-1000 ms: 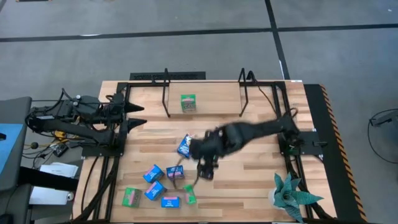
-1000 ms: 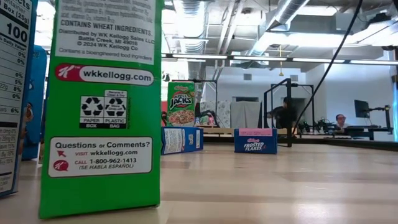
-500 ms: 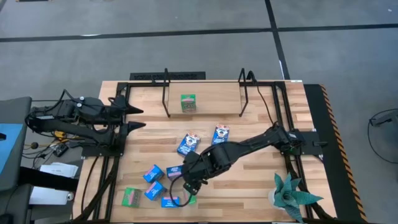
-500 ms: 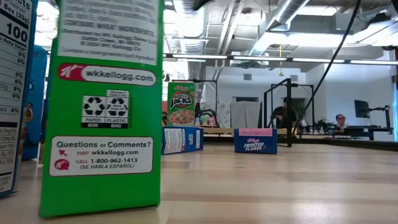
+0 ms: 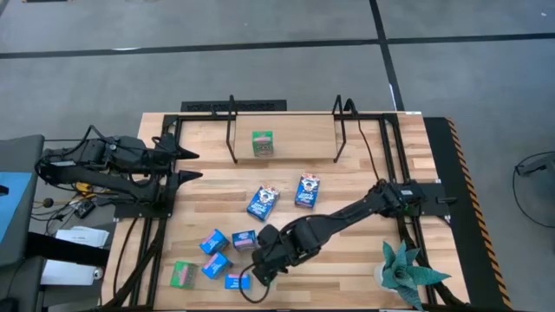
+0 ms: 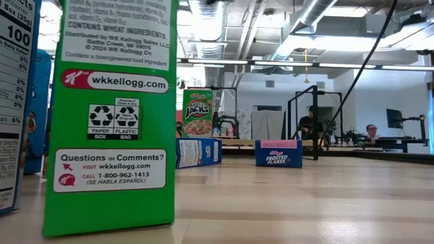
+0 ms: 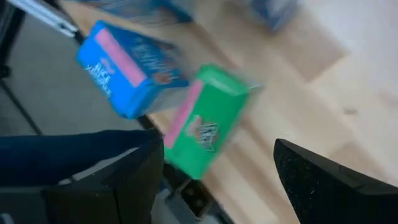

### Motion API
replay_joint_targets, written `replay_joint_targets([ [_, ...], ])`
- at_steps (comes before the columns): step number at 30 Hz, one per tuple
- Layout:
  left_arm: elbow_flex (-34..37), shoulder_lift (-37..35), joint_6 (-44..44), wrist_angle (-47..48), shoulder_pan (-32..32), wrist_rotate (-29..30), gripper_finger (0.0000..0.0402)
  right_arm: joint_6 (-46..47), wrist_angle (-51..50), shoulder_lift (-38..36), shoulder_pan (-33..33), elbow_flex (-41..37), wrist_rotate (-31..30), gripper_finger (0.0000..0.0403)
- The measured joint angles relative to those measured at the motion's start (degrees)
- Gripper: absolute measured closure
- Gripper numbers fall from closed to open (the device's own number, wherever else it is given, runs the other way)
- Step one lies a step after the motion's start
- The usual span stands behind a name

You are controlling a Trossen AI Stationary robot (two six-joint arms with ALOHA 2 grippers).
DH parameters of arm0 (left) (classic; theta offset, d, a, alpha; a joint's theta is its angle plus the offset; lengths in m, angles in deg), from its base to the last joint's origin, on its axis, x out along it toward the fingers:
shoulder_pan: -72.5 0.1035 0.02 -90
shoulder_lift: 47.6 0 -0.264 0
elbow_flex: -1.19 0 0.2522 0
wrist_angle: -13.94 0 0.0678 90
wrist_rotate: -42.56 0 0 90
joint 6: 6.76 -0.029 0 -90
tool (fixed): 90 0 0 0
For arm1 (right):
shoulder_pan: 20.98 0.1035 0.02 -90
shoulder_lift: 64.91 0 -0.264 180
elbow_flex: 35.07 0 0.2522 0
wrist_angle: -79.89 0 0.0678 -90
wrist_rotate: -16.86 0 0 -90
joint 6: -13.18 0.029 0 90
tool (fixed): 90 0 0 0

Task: Stack cereal on shelf
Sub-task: Put the right green cereal box on the shelf aligned with the other green cereal box

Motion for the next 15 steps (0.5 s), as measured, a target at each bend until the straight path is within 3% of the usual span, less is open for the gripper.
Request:
replay_joint_targets([
  [15,0.00,0.02,0.30,0.49,-0.01,0.36,0.0097,0.65,1.84,2.73,0.68,-0.19,-2.86,0.0077],
])
